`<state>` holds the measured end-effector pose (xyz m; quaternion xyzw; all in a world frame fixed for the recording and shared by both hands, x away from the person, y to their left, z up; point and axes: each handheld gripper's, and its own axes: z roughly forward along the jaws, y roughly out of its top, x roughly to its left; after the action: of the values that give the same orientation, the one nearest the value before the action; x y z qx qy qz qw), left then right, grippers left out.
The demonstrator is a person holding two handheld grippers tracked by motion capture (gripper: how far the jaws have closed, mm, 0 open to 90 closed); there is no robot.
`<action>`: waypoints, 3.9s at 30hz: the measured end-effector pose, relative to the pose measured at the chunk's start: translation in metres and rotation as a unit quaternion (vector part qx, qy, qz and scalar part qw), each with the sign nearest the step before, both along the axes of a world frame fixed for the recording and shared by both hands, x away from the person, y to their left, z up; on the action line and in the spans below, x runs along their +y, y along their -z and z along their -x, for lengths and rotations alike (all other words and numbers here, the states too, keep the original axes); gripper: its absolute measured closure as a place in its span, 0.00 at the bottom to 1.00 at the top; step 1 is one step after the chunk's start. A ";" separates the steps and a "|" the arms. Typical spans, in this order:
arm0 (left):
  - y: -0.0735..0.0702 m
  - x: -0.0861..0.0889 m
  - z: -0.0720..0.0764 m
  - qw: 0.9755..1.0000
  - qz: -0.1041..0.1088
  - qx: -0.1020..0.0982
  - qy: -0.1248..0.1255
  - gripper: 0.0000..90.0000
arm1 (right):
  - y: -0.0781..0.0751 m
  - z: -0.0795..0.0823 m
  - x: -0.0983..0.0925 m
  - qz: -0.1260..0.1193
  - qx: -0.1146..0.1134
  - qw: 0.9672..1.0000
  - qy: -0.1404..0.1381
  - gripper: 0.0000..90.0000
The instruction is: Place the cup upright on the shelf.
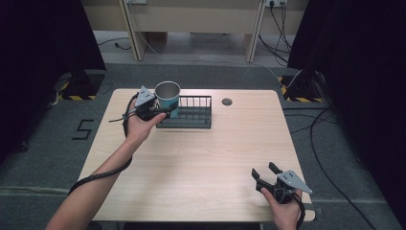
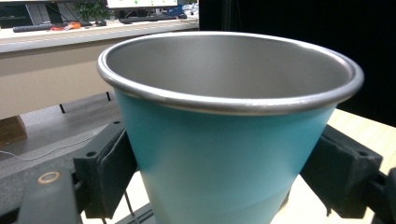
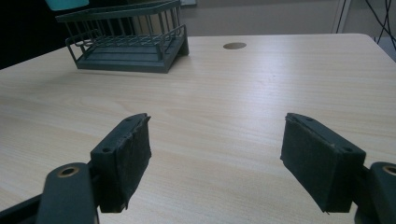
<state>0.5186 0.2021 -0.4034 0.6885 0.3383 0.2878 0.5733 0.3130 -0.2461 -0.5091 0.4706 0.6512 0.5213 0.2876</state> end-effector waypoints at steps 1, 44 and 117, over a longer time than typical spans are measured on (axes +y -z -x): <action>-0.001 -0.003 -0.004 1.000 0.000 0.000 -0.003 0.18 | 0.000 0.000 0.000 0.000 0.000 1.000 0.000 0.27; 0.034 -0.044 -0.060 0.996 -0.034 0.071 -0.030 0.18 | 0.001 -0.001 0.001 -0.004 0.003 1.000 -0.010 0.27; 0.035 -0.016 -0.024 0.997 -0.050 0.054 -0.019 0.16 | 0.003 -0.002 0.004 -0.001 0.007 1.000 -0.014 0.25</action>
<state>0.5431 0.1864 -0.4384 0.7244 0.3674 0.2774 0.5131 0.3145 -0.2424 -0.5118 0.4652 0.6590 0.5231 0.2750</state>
